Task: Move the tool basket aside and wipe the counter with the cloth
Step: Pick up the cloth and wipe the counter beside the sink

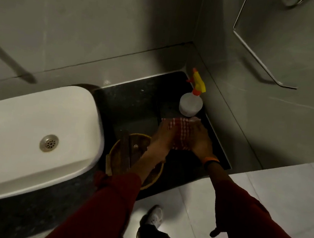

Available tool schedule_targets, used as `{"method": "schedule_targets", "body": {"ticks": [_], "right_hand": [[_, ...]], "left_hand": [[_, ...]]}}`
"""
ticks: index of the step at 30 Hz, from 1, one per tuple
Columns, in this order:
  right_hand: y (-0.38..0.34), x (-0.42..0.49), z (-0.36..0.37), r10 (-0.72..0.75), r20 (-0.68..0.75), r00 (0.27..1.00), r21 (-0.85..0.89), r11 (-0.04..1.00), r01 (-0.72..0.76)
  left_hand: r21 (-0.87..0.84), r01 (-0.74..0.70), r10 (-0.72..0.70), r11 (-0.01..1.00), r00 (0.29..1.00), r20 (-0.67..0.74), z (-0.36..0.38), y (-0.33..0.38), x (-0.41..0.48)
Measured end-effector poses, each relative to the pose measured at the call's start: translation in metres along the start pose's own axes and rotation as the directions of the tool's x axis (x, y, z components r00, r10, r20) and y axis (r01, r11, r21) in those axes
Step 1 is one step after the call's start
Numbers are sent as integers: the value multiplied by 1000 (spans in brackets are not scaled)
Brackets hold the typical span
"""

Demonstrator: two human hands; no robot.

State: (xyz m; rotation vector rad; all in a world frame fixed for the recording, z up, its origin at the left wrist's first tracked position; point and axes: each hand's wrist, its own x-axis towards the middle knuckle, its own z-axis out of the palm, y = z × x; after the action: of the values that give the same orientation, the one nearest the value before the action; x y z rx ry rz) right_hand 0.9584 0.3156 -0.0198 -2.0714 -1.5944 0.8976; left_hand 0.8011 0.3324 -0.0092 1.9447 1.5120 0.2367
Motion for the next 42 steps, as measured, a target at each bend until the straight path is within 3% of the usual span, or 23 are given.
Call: {"method": "schedule_targets", "body": {"ticks": [2,4,8,10,16,20,24,28,32,36,42], "right_hand": [[1,11,2,24,53,998,-19,1000,-23],[3,19,8,32,72,997,-80,996,-26],[4,28,19,16,49,999,-301,954,0],[2,26,22,-15,31,999,-273,962,23],[-10,21,16,-81,-57,995,-203,977,68],[-36,10,7,-143,-191,971,-82,988,130],[-92,-11,8,-217,-241,946,-20,976,218],[-161,-38,25,-286,-181,941,-105,957,271],[-252,-87,60,-355,-144,924,-97,934,344],[-345,-156,122,-464,-116,878,-60,886,460],[-446,-245,270,-457,-48,888,62,886,459]], "left_hand": [[88,45,-61,995,980,191,11,-7,35],[271,-88,14,959,965,261,21,-20,53],[301,-139,103,943,986,130,23,-28,50],[309,-127,114,943,992,60,25,-30,52],[223,-157,153,962,988,37,-5,-8,41],[193,-117,123,974,992,-15,-47,2,17],[105,-66,78,992,990,-118,-100,-15,-21],[59,-26,37,998,980,-198,-162,-50,-73],[140,8,27,990,968,-251,-223,-103,-140],[148,136,-88,980,952,-294,-283,-182,-220],[41,113,-91,993,928,-362,-350,-327,-378]]}}
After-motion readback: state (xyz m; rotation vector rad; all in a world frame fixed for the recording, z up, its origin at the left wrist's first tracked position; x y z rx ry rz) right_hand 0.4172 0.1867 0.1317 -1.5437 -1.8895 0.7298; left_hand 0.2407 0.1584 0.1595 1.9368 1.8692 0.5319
